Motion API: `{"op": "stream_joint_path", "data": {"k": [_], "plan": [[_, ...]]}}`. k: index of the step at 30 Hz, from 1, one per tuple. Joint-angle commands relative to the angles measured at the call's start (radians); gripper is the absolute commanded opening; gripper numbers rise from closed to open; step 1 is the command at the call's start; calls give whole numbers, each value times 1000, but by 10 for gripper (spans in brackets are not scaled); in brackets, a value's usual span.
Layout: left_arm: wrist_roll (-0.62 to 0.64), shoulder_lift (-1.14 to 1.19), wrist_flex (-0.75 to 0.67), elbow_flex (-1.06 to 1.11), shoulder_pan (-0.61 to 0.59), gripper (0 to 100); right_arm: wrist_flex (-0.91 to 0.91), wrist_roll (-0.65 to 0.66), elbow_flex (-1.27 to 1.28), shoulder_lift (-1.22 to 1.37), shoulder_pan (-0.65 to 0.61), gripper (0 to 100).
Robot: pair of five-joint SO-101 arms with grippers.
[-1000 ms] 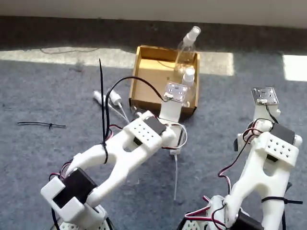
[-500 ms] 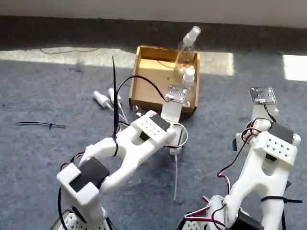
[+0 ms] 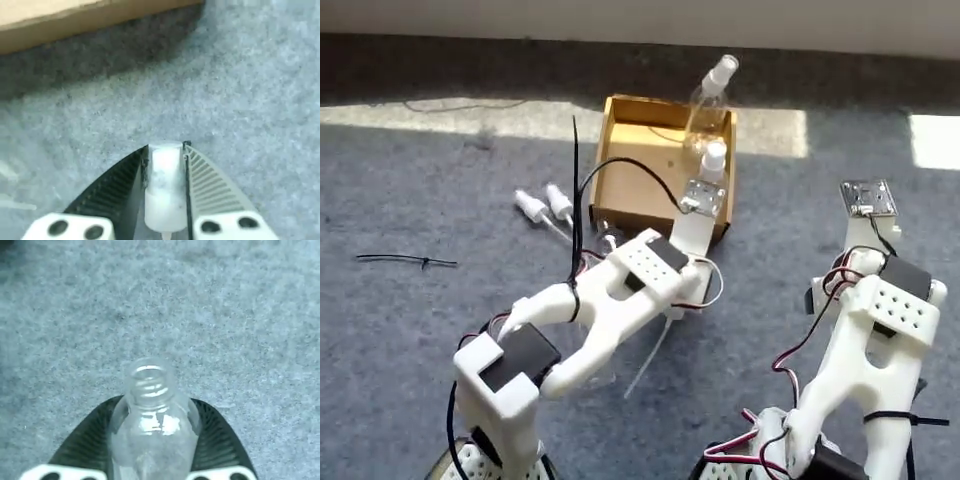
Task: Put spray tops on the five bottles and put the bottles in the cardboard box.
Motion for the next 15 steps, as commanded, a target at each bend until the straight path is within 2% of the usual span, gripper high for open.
{"op": "stream_joint_path", "data": {"k": [1, 9, 13, 15], "plan": [[-34, -13, 170, -203, -59, 5, -8, 6, -10, -35, -38, 5], [-175, -13, 720, -849, -150, 5, -18, 0, -33, -36, -252, 5], [-190, -13, 911, -1165, -232, 4, -18, -101, -139, -36, -354, 5], [-190, -13, 947, -1254, -282, 4, -19, -157, -202, -36, -403, 5]]}}
